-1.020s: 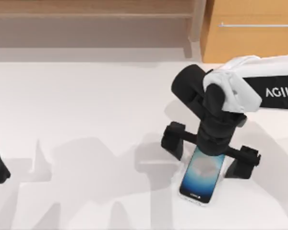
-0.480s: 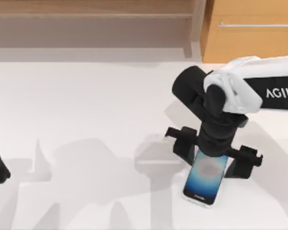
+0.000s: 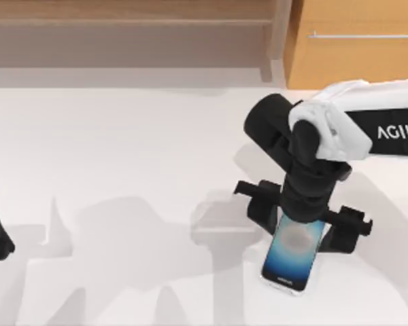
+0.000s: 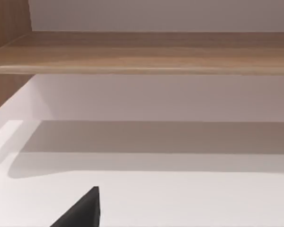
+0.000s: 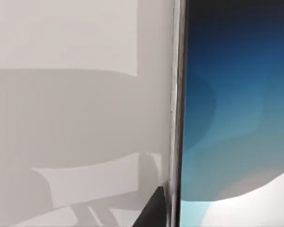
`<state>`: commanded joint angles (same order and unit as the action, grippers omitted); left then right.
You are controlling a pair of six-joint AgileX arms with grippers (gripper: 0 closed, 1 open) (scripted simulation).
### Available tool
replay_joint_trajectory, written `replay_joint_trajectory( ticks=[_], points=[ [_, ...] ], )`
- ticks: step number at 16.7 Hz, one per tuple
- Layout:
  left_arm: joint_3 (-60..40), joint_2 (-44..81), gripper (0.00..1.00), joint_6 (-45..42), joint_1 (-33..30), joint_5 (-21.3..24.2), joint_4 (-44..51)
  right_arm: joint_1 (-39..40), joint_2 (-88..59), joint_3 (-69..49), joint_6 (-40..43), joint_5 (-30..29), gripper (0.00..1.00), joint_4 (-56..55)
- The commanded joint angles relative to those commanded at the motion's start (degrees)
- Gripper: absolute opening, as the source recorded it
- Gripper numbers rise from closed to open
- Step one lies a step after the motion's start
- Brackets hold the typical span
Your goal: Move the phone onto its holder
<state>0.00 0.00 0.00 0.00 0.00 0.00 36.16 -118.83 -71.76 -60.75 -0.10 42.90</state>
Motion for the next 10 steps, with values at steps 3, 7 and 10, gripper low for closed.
replay_joint_trajectory(
  ticks=[3,7,10],
  points=[
    [0.00,0.00,1.00,0.00,0.00,0.00,0.00,0.00,0.00,0.00,0.00,0.00,0.00,0.00],
    [0.00,0.00,1.00,0.00,0.00,0.00,0.00,-0.13,3.47,-1.13,0.94,-1.15,0.00,4.02],
    [0.00,0.00,1.00,0.00,0.00,0.00,0.00,-0.15,4.24,-1.94,0.95,-1.13,0.00,5.60]
  ],
)
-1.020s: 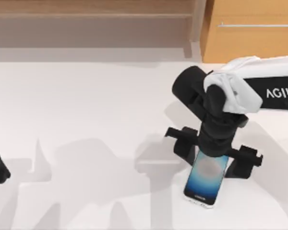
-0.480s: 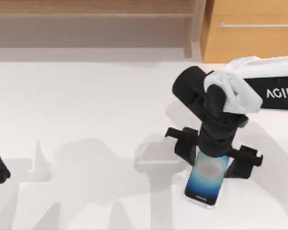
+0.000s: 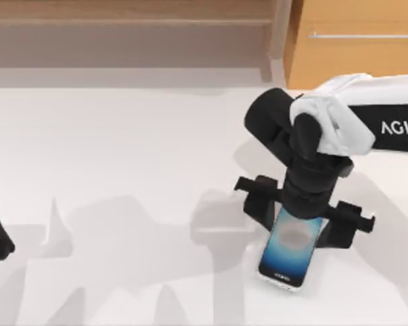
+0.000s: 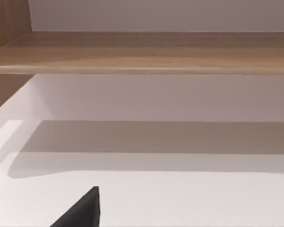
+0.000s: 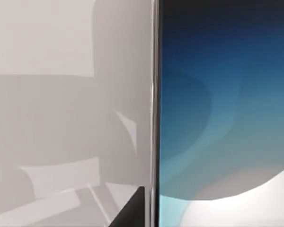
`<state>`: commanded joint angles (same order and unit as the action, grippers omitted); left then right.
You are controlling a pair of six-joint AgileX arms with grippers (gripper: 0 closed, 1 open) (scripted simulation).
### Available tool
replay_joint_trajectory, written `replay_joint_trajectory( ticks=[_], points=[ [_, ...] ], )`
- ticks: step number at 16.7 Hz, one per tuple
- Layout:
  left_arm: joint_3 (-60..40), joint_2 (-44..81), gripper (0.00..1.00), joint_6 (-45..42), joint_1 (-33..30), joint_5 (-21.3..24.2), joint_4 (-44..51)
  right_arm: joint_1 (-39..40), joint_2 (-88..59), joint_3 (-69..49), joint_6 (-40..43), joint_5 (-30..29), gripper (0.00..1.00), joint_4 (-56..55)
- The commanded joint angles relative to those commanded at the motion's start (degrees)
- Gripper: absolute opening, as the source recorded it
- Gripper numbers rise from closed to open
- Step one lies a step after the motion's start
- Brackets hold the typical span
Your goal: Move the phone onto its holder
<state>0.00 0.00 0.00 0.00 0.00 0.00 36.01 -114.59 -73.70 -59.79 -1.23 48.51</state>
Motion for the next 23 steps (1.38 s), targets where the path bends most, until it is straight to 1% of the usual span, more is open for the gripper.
replay_joint_trajectory(
  ticks=[7,10,13,17,20,23],
  points=[
    [0.00,0.00,1.00,0.00,0.00,0.00,0.00,0.00,0.66,-0.71,-0.03,0.03,0.00,1.58],
    [0.00,0.00,1.00,0.00,0.00,0.00,0.00,-0.96,2.46,-2.30,2.41,0.17,0.00,1.24],
    [0.00,0.00,1.00,0.00,0.00,0.00,0.00,-3.40,3.59,-2.61,8.01,0.93,0.00,0.30],
    [0.00,0.00,1.00,0.00,0.00,0.00,0.00,-8.63,4.41,-0.88,18.10,3.63,0.00,-1.72],
    [0.00,0.00,1.00,0.00,0.00,0.00,0.00,-13.98,5.56,1.52,26.53,7.30,0.00,-4.18],
    [0.00,0.00,1.00,0.00,0.00,0.00,0.00,-20.61,7.40,4.46,35.12,12.18,0.00,-8.19]
  ],
)
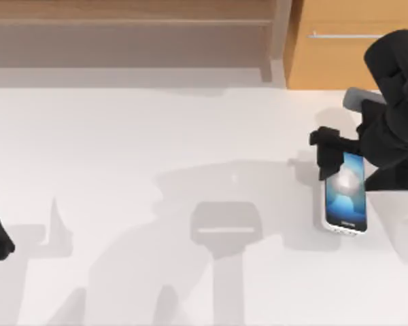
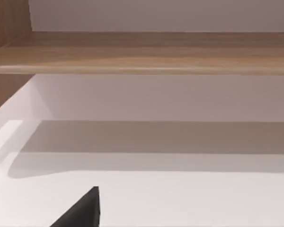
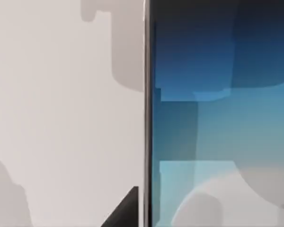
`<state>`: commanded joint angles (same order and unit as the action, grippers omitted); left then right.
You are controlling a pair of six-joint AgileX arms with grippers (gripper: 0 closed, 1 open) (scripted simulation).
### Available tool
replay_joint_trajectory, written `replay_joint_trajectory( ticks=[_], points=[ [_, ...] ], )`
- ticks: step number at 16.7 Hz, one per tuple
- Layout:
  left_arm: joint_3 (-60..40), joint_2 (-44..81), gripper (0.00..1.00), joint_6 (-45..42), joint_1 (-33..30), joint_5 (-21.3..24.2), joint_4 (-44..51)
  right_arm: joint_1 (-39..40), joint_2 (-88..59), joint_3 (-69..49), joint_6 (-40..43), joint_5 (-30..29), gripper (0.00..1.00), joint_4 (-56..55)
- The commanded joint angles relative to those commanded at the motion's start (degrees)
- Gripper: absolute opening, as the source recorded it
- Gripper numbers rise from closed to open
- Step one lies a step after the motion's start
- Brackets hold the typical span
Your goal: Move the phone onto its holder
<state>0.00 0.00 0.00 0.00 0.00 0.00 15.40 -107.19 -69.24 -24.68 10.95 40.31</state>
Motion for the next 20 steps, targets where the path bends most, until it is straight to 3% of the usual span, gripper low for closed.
replay_joint_trajectory(
  ticks=[10,20],
  points=[
    [0.00,0.00,1.00,0.00,0.00,0.00,0.00,-28.55,11.53,7.22,24.82,14.30,0.00,-23.54],
    [0.00,0.00,1.00,0.00,0.00,0.00,0.00,-53.06,22.92,17.53,38.06,20.29,0.00,-41.55]
  ],
)
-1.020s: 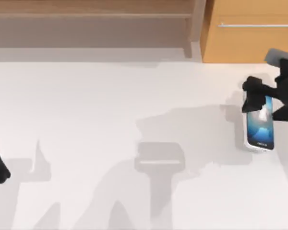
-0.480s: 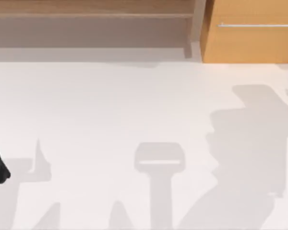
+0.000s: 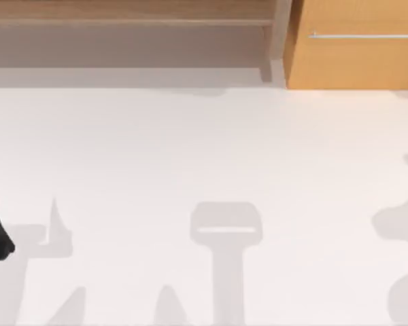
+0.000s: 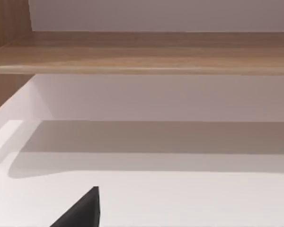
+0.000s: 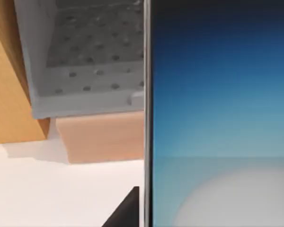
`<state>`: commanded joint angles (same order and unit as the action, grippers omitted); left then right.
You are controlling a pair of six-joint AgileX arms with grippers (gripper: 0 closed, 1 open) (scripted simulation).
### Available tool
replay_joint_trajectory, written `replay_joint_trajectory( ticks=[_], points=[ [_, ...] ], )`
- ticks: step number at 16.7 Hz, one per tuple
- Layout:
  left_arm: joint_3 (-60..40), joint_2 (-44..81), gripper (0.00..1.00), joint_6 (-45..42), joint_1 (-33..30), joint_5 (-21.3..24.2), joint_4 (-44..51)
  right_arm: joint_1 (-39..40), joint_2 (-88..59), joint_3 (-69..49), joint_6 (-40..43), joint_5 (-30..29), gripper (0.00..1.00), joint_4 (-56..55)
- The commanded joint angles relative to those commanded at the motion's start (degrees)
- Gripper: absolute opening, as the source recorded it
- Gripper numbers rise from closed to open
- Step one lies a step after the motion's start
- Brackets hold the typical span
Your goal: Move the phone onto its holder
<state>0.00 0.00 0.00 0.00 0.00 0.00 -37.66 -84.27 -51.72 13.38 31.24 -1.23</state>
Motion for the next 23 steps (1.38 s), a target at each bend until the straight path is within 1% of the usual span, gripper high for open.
replay_joint_trajectory(
  ticks=[3,6,14,20,23],
  points=[
    [0.00,0.00,1.00,0.00,0.00,0.00,0.00,-4.05,1.09,2.68,1.65,-0.07,0.00,-2.47],
    [0.00,0.00,1.00,0.00,0.00,0.00,0.00,-5.64,1.21,3.99,2.20,-0.26,0.00,-3.39],
    [0.00,0.00,1.00,0.00,0.00,0.00,0.00,-4.59,-0.09,3.31,1.94,-0.56,0.00,-3.59],
    [0.00,0.00,1.00,0.00,0.00,0.00,0.00,-1.55,-5.48,0.87,2.50,-4.70,0.00,-7.79],
    [0.00,0.00,1.00,0.00,0.00,0.00,0.00,-1.12,-8.37,0.16,0.46,-4.65,0.00,-10.28]
  ],
)
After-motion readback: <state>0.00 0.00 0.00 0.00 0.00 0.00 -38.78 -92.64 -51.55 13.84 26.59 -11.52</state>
